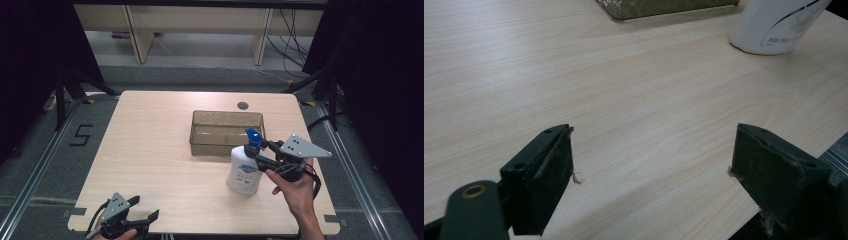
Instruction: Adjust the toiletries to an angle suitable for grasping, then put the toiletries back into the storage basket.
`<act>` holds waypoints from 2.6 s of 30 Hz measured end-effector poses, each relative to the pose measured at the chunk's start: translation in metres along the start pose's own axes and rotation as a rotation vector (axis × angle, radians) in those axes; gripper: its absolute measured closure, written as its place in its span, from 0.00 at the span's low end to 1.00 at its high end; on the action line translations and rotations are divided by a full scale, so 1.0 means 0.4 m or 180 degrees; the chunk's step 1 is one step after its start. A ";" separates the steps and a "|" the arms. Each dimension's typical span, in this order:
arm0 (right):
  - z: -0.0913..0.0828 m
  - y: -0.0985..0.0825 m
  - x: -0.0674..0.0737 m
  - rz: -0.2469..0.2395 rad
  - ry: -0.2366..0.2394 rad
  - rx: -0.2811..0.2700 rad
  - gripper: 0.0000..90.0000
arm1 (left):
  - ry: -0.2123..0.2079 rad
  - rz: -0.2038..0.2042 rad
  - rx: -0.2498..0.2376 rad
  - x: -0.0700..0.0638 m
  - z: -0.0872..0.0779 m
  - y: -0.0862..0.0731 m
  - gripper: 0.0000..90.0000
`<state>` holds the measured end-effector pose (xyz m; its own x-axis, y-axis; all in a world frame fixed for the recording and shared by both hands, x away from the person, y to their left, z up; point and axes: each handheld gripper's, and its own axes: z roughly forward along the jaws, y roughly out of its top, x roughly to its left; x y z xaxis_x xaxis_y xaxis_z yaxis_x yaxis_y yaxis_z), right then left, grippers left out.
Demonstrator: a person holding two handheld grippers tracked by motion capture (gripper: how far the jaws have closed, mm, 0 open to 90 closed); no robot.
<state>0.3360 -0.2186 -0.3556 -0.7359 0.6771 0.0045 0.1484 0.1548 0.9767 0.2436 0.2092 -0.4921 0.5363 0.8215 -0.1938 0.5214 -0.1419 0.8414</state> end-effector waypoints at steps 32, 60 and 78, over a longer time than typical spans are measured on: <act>0.014 0.066 0.001 -0.0098 -0.0018 -0.0254 0.69 | -0.0022 0.0055 -0.0004 -0.003 0.002 0.006 0.19; 0.088 0.194 -0.067 -0.0056 0.0004 -0.0403 0.73 | -0.0018 0.0045 0.0013 -0.005 0.009 0.006 0.19; 0.119 0.241 -0.145 0.0096 -0.0135 -0.0404 0.73 | -0.0045 0.0062 0.0052 -0.009 0.013 0.003 0.19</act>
<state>0.4245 -0.2086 -0.2718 -0.7034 0.7102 0.0277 0.0831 0.0435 0.9956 0.2458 0.2032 -0.4929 0.5559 0.8105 -0.1846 0.5215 -0.1670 0.8367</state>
